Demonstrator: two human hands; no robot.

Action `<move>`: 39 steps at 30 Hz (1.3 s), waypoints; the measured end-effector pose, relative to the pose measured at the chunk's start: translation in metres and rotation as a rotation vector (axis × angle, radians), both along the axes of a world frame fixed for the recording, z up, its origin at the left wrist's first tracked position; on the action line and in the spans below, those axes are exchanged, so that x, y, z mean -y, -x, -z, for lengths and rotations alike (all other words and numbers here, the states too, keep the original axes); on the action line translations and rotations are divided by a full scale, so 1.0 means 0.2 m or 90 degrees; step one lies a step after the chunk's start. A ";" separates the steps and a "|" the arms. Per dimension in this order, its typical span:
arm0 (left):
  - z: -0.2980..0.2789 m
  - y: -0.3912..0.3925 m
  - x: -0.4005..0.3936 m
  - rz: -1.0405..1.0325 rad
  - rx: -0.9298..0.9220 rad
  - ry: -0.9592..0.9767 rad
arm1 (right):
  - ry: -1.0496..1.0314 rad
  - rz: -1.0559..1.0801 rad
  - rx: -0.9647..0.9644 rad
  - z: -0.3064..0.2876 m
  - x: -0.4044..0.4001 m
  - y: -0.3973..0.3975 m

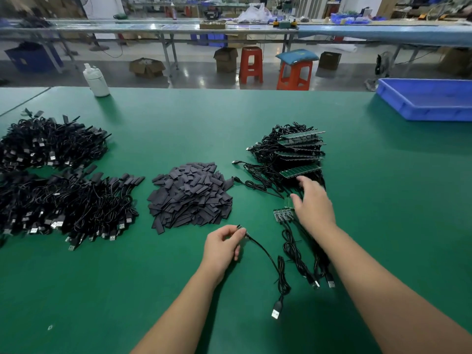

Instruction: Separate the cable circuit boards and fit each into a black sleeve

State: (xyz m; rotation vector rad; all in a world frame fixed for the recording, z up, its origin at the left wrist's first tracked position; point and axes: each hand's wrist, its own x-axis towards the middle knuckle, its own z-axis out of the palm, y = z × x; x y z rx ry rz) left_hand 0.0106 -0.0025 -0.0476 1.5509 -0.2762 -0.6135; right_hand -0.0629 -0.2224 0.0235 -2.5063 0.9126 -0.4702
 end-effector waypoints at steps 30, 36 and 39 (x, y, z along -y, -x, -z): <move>-0.04 -0.27 -0.15 -0.093 0.533 -0.424 | -0.523 -0.093 0.071 0.34 -0.55 0.02; -0.04 -0.44 -0.21 0.039 0.660 -0.580 | -0.538 -0.142 0.037 0.34 -0.53 0.02; -0.05 -0.44 -0.20 0.052 0.702 -0.573 | -0.503 -0.144 0.009 0.34 -0.54 0.02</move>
